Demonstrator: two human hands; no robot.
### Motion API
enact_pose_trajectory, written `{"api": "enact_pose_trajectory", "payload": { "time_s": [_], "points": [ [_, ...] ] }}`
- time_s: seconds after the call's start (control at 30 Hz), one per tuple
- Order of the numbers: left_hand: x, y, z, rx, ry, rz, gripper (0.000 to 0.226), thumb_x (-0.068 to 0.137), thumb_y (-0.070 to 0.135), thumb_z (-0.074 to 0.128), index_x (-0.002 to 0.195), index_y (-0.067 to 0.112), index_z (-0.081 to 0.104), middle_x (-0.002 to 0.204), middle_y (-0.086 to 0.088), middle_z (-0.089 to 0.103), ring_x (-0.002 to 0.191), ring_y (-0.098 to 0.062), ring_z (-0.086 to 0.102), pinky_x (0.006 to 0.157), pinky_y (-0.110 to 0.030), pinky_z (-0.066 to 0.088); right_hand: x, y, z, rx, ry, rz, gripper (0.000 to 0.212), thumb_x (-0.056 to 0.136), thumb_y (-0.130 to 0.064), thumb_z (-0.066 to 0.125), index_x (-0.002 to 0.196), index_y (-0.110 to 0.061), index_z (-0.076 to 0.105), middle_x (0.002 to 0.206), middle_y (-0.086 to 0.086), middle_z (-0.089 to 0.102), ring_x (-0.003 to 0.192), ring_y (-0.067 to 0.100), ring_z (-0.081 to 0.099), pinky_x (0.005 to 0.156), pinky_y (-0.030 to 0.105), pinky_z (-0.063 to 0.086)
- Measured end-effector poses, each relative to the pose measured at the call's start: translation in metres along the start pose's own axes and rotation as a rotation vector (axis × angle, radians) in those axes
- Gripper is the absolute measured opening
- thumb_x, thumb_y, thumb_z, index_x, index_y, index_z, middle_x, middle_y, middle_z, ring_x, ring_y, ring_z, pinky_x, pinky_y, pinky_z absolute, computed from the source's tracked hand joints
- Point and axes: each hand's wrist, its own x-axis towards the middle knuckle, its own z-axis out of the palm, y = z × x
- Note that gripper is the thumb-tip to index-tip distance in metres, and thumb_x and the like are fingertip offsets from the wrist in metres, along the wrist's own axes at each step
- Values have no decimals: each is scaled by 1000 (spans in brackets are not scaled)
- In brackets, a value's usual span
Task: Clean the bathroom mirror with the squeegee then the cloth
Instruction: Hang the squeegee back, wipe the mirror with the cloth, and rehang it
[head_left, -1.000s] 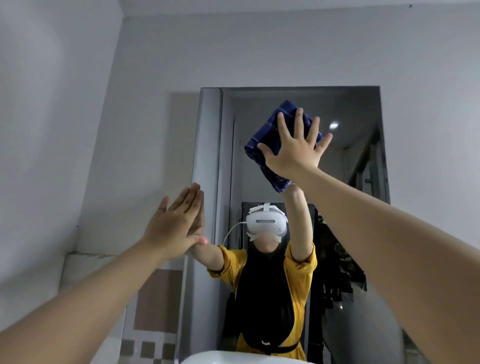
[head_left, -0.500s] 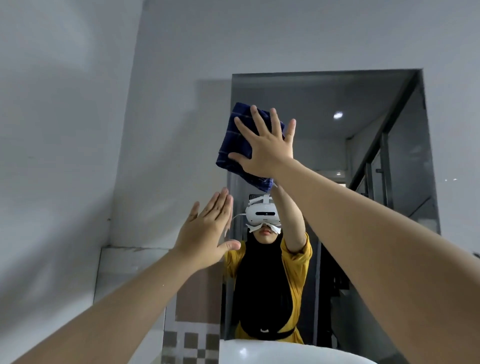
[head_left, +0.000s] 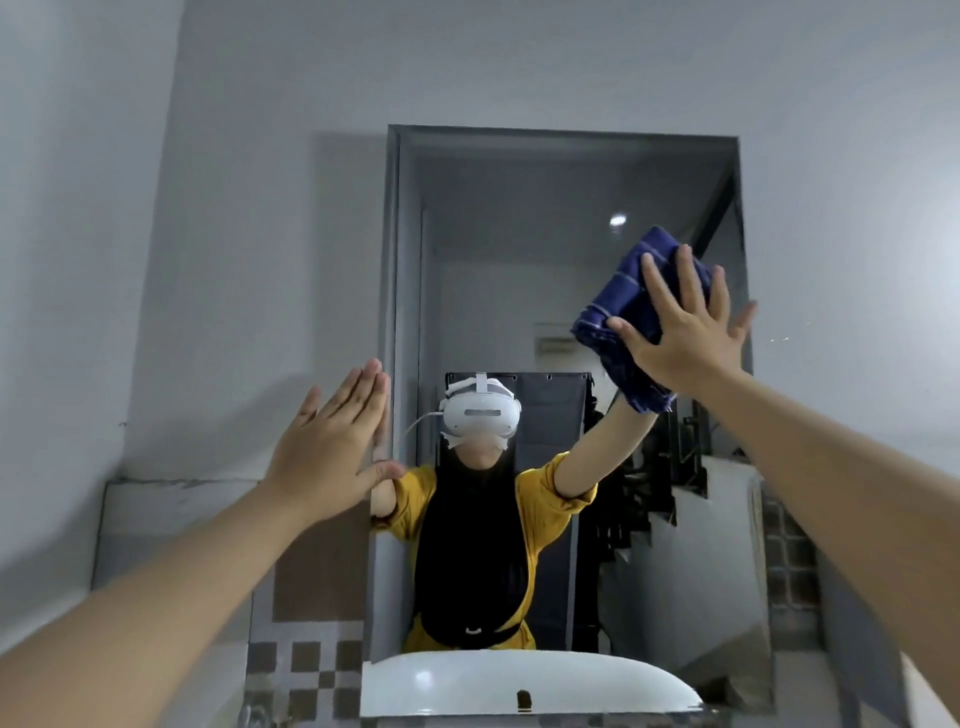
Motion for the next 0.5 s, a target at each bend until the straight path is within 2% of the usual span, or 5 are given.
{"api": "enact_pose_trajectory", "payload": {
  "time_s": [0.07,0.17,0.33,0.4,0.5],
  "points": [
    [-1,3,-2,6,23,4,100,73,74,27,146,12,-2,154,-3,-9,142,-21,-2,109,-44,3,-10,25,2,17,-18,106,78,78,-80,24,143,-51,-8,158,-10,-15,144,29,-13,108,62,-11],
    [-1,6,-4,3,16,-14,99,76,68,40,145,13,-5,153,-3,-12,142,-20,-5,111,-43,2,-28,37,8,66,-13,247,78,81,-78,23,146,-45,-5,159,-5,-12,144,31,-12,109,61,-10],
    [-2,8,-6,24,5,-27,100,78,67,41,144,13,-10,152,-4,-16,142,-21,-8,111,-42,-1,-55,0,24,131,77,518,79,88,-64,28,150,-21,3,158,20,1,142,43,-9,109,61,-7],
    [-2,9,-7,31,-8,-30,100,78,68,39,144,13,-12,153,-5,-17,142,-20,-10,111,-43,-1,-64,-21,29,167,76,508,79,89,-62,29,150,-21,-1,156,24,-2,140,47,-9,108,65,-5],
    [-3,12,-8,46,-13,-52,97,81,68,34,144,13,-16,152,-5,-21,141,-20,-15,112,-42,-3,-74,-55,33,181,69,339,77,89,-64,30,148,-29,-4,155,27,-8,138,51,-13,105,69,-6]
  ]
}}
